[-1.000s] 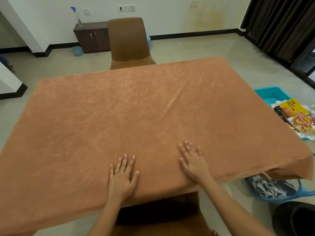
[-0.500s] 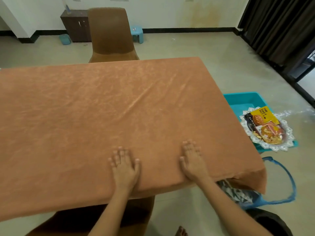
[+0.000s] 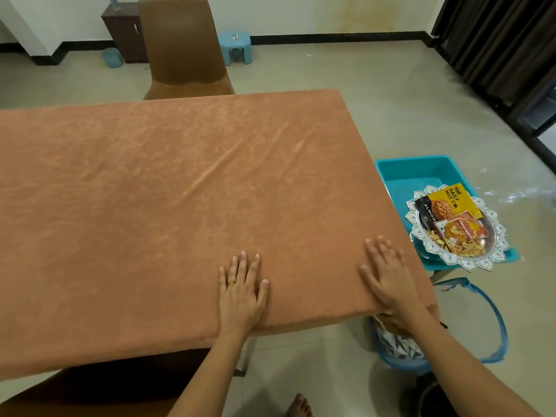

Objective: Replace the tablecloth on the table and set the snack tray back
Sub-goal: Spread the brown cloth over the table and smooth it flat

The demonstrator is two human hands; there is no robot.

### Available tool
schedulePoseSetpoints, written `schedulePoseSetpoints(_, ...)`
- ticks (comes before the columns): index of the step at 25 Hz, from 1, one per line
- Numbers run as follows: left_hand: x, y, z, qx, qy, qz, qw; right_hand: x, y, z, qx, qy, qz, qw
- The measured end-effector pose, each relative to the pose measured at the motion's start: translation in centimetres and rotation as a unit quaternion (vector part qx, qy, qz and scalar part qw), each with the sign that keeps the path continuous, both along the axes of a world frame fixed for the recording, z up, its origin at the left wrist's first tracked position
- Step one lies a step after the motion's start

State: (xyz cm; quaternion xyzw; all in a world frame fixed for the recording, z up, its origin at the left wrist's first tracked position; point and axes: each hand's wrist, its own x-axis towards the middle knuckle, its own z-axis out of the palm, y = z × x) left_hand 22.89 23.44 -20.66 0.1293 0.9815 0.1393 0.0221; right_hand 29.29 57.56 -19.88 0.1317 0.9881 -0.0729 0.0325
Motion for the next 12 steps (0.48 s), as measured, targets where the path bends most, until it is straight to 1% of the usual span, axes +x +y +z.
schedulePoseSetpoints(3, -0.1, 0.1, 0.0, 0.000, 0.003, -0.002, 1.000, 1.7, 2.8, 0.3, 0.005, -0.010, -0.029, 1.000)
schedulePoseSetpoints(8, 0.5, 0.3, -0.2, -0.007, -0.006, 0.005, 1.000, 3.1, 2.7, -0.1, -0.021, -0.012, -0.035, 0.999)
schedulePoseSetpoints(12, 1.0, 0.4, 0.0, -0.009, -0.003, 0.004, 1.000, 3.6, 3.4, -0.4, -0.014, -0.002, -0.030, 0.999)
